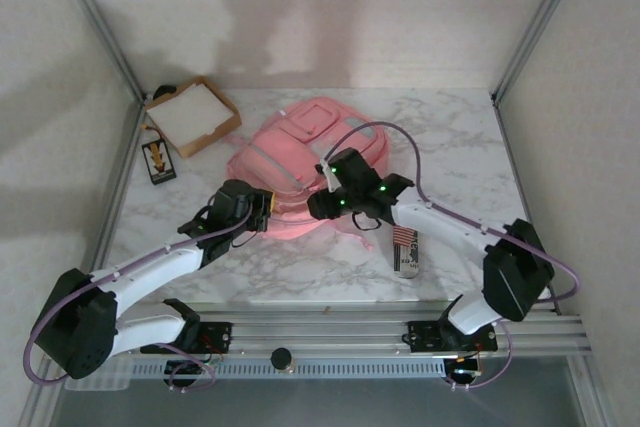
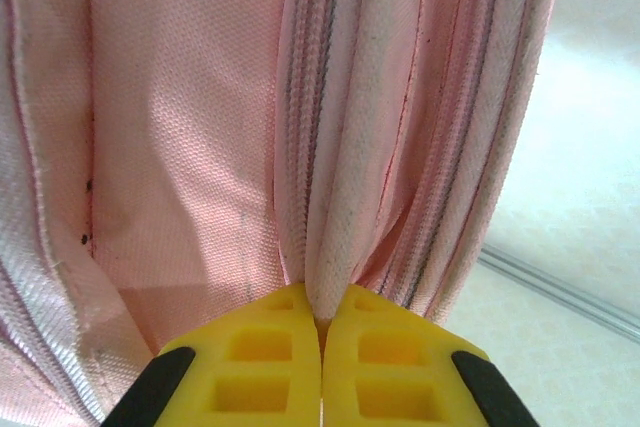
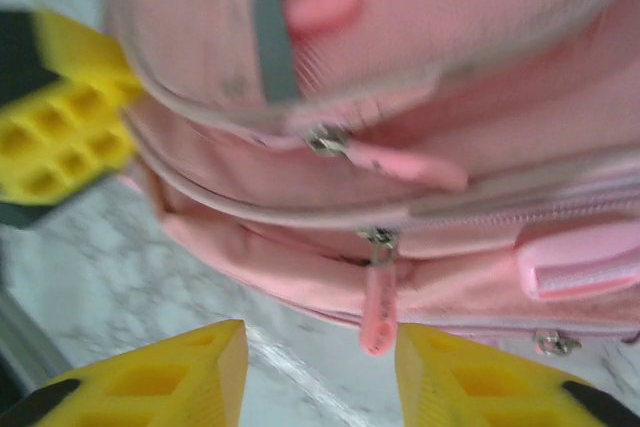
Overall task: Pack the student bag
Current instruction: Unzip the student bag at the top-center of the table.
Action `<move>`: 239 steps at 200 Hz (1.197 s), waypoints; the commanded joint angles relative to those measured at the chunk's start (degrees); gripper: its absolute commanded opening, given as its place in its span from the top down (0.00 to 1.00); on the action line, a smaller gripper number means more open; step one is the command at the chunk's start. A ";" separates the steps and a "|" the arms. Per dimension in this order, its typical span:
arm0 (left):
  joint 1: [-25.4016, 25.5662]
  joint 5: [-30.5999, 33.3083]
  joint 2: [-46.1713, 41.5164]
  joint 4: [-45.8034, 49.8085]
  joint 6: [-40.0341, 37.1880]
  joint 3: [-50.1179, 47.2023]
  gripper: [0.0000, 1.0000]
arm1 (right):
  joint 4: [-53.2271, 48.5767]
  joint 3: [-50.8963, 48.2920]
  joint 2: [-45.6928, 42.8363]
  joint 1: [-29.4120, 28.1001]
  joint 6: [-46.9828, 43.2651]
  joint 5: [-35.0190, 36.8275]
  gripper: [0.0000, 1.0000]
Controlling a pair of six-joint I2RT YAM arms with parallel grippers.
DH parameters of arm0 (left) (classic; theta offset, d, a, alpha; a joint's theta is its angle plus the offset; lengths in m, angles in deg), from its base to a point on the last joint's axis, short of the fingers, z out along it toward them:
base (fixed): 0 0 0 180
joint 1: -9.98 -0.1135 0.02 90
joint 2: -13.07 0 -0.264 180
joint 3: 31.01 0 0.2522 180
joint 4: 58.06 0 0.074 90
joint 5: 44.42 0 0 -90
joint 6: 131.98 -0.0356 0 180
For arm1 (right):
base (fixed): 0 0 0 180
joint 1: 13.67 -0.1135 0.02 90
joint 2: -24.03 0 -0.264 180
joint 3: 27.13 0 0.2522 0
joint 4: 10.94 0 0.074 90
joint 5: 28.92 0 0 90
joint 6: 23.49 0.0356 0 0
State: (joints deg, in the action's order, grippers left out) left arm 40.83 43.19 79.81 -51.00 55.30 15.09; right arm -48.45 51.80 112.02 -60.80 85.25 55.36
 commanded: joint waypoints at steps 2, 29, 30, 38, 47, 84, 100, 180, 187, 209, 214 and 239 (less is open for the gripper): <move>-0.53 1.78 -2.22 -2.18 -0.16 2.83 1.00 | -4.66 3.73 2.71 -0.74 -2.23 6.99 0.59; -0.35 1.95 -2.23 -2.18 -0.16 2.90 1.00 | -4.56 5.94 6.82 -0.94 -2.07 9.50 0.60; -0.35 1.95 -2.23 -2.18 -0.16 2.90 1.00 | -4.64 6.07 6.92 -0.94 -2.06 9.63 0.60; -0.35 1.94 -2.23 -2.24 -0.22 2.82 1.00 | -4.85 7.33 8.10 -0.93 -2.05 10.62 0.62; -0.27 2.01 -2.23 -2.06 -0.46 2.83 1.00 | -4.46 8.11 8.72 -1.05 -2.66 9.70 0.65; -0.09 2.38 -2.11 -1.68 -0.57 3.13 1.00 | -5.36 9.22 10.77 -2.17 -1.53 12.29 0.70; -0.09 2.53 -2.19 -1.53 -0.71 3.08 1.00 | -5.70 8.44 10.89 -2.19 -1.02 13.80 0.73; -0.05 6.16 -3.87 4.18 -2.04 4.03 1.00 | -7.43 7.88 8.62 -0.56 0.83 18.39 0.98; -0.09 6.81 -4.32 5.65 -2.30 4.05 1.00 | -6.97 7.38 6.85 0.76 1.42 18.55 1.00; -0.18 7.79 -4.91 6.89 -2.77 2.76 1.00 | -5.40 4.65 2.22 5.61 2.07 19.41 1.00; -0.21 7.55 -4.75 6.59 -3.00 2.44 1.00 | -5.35 4.30 1.87 6.88 1.99 19.51 1.00; 0.83 6.45 -3.48 6.70 -3.56 2.20 1.00 | -4.93 3.81 2.86 14.87 0.44 17.46 1.00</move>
State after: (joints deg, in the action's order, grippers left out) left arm 41.24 44.90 77.01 -46.04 52.74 16.60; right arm -52.96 56.78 115.36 -52.84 85.53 68.26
